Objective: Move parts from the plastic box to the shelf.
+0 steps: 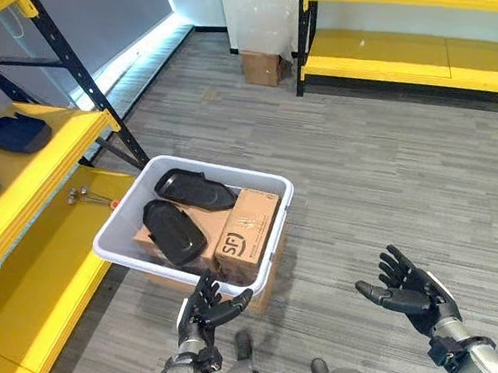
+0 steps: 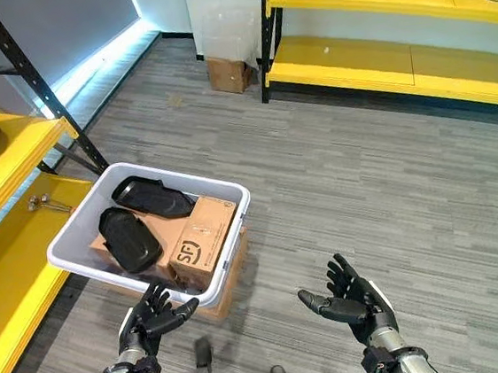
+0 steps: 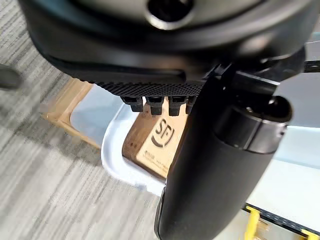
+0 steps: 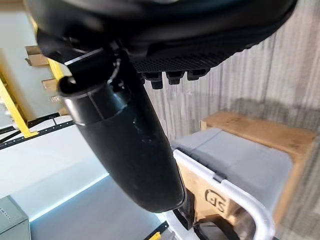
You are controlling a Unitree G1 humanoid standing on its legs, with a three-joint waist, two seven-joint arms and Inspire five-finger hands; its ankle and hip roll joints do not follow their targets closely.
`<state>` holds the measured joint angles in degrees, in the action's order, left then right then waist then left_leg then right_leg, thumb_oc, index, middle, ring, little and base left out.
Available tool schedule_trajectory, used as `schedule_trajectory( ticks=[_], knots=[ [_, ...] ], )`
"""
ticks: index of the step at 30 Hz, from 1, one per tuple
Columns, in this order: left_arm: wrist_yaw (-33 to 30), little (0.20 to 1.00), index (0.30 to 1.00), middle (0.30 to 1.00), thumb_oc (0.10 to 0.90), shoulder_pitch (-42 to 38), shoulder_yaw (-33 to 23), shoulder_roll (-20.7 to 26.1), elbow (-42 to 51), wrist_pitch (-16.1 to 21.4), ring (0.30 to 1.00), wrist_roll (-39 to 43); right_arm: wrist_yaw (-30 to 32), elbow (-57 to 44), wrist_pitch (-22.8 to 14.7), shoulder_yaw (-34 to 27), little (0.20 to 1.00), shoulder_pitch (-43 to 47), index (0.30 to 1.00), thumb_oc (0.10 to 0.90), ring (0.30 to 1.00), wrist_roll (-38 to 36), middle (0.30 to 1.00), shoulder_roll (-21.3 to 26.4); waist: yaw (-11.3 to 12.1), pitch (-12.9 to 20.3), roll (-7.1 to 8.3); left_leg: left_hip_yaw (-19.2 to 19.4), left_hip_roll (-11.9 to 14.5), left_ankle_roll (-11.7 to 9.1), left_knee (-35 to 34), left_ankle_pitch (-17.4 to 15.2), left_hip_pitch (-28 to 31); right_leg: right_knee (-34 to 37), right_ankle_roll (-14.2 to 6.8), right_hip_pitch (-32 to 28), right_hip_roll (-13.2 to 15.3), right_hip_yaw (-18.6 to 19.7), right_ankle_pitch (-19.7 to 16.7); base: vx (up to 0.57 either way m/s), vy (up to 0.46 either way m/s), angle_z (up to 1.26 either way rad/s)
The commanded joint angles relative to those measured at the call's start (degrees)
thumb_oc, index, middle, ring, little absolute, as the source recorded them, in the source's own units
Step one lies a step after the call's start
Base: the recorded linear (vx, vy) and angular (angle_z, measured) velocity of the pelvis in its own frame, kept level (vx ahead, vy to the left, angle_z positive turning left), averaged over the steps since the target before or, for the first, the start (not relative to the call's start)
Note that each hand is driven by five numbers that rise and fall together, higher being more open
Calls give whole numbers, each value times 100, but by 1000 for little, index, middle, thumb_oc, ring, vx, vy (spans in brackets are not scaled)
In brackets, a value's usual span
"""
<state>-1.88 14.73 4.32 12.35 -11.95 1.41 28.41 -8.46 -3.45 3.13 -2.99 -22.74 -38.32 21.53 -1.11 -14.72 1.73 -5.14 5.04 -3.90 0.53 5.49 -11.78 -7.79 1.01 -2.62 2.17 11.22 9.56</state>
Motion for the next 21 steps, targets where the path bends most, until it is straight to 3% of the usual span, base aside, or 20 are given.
schedule_trajectory(
  ticks=[1,4,9,21],
  knots=[
    [14,1000,1000,1000,900,-83,-363,341,583,528,1000,-27,-197,-388,-518,-86,1000,291,1000,900,1000,-61,1000,-81,86,344,122,242,170,-37,-224,727,-197,640,-134,-890,-331,-409,-14,256,226,-97],
    [36,1000,1000,1000,900,-173,-253,414,547,524,1000,-18,-196,-428,-514,-145,1000,218,1000,900,1000,-122,1000,-194,33,416,158,382,116,-6,-139,662,-202,655,-215,-898,-179,-444,27,170,192,-41],
    [-108,1000,1000,1000,900,-212,-293,695,582,514,1000,-26,-222,-462,-430,63,1000,373,1000,900,1000,-222,1000,-231,-13,537,422,732,-1,267,304,220,-445,600,-477,-506,150,-308,-108,102,179,-26],
    [-47,1000,1000,1000,900,-188,-215,804,635,444,1000,15,-212,-479,-389,30,1000,487,1000,900,1000,-246,1000,-181,-34,549,671,909,-136,422,1057,-392,-732,666,-614,-478,336,-280,-393,42,57,-11]
  ],
)
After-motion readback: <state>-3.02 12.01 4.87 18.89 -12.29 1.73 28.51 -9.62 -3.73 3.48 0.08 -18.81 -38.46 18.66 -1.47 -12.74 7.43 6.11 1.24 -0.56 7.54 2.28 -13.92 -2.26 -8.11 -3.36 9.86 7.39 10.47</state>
